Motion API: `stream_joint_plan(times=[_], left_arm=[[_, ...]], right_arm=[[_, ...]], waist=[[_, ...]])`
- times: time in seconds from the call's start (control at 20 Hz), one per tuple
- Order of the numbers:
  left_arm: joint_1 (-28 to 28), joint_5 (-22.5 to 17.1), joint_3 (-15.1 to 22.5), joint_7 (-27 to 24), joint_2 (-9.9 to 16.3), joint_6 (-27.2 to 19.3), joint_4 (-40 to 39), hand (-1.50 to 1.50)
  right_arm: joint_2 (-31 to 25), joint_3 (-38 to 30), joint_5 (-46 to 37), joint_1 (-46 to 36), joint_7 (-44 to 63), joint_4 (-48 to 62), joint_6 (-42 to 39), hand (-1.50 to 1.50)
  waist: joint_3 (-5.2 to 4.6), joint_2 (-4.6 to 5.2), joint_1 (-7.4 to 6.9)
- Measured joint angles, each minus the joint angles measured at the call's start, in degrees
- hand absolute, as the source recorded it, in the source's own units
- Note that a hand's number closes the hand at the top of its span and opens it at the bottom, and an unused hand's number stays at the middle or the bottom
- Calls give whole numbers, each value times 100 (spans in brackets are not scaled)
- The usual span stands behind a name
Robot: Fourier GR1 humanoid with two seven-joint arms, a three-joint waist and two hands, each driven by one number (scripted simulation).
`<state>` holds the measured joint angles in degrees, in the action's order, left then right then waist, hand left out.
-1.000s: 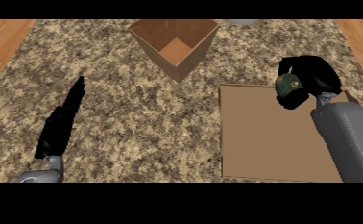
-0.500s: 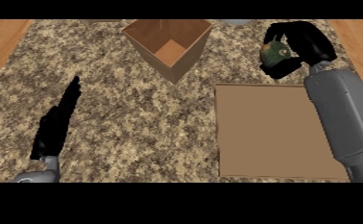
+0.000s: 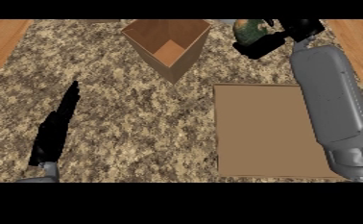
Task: Pick the squash from the tray and place it in the cardboard box
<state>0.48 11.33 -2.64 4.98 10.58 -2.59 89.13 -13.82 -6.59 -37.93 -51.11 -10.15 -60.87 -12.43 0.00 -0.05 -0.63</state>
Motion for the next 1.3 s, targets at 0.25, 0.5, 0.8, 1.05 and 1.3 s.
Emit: stream_joint_plan(times=[0.25, 0.5, 0.8, 1.05, 1.3], left_arm=[[-62, 1, -13, 125, -7, 46, 78, 0], [-133, -21, -75, 5, -13, 79, -54, 0], [-175, 67, 51, 126, -94, 78, 57, 0], [-247, 99, 57, 143, -69, 116, 54, 0], [-295, 88, 100, 170, -70, 183, 127, 0]], right_arm=[[393, 128, -12, -622, 573, 119, -13, 150], [682, 163, -184, -1396, 873, 931, 245, 150], [1086, 176, -433, -2119, 947, 2240, 747, 150], [1263, 189, -549, -2448, 857, 3250, 1135, 150], [1346, 268, -476, -2649, 1015, 4080, 1539, -150]], waist=[[-1, 5, -8], [-3, 22, -44], [-4, 62, -146], [-6, 88, -204], [-8, 134, -362]])
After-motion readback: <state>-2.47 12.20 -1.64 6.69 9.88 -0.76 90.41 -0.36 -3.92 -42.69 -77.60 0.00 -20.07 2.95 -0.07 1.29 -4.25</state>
